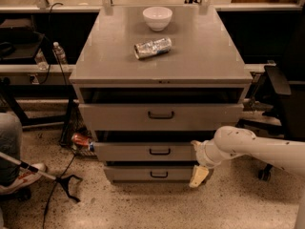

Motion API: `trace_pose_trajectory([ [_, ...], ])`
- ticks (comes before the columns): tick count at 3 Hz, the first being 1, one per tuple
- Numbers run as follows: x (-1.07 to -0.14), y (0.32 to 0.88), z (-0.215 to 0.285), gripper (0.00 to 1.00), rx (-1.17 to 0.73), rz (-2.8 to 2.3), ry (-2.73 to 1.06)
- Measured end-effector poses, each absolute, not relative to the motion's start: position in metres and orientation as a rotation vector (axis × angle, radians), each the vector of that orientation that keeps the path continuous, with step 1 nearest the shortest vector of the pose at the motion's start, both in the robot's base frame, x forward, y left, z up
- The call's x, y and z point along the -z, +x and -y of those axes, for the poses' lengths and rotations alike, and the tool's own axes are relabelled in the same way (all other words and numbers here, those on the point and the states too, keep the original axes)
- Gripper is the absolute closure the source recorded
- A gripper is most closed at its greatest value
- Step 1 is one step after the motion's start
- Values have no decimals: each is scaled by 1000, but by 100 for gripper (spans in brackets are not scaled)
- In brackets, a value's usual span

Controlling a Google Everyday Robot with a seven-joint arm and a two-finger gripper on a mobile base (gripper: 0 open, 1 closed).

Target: Open middle drawer

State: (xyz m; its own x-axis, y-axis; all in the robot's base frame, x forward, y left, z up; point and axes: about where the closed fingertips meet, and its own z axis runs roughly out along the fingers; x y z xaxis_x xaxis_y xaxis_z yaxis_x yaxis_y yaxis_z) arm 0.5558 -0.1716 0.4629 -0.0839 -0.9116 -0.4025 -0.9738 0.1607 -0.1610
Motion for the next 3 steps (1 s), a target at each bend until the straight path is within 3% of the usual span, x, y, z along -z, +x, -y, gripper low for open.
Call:
trace_pose_trajectory([
  [2, -449, 603, 156, 0, -53, -1956, -1766],
  [3, -430, 626, 150, 3, -69, -1948, -1751],
])
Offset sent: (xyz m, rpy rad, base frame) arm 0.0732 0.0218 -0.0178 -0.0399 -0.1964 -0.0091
